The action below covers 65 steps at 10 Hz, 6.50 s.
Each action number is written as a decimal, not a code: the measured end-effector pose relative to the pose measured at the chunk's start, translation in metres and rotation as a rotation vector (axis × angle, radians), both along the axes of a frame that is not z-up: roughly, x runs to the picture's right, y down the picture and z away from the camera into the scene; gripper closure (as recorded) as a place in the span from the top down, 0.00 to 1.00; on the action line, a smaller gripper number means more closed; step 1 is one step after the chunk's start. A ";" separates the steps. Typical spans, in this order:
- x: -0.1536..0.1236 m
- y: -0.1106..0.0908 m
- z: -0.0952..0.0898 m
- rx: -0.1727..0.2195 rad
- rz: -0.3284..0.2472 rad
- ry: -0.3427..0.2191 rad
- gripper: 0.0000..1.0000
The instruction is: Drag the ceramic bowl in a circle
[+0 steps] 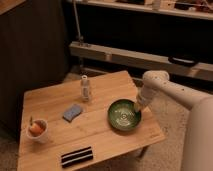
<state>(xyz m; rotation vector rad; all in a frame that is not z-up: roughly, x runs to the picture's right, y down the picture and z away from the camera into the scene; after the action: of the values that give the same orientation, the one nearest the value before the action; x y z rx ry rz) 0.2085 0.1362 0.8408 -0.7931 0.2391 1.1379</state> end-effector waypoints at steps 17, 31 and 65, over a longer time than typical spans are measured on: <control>-0.154 -0.014 0.003 0.020 -0.067 -0.150 0.00; 0.029 -0.040 0.033 0.003 0.043 0.104 0.00; 0.076 -0.016 -0.029 0.059 -0.009 0.149 0.00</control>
<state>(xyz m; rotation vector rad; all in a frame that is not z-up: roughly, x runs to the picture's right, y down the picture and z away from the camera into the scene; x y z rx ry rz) 0.2847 0.1200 0.8119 -0.6558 0.3315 1.1922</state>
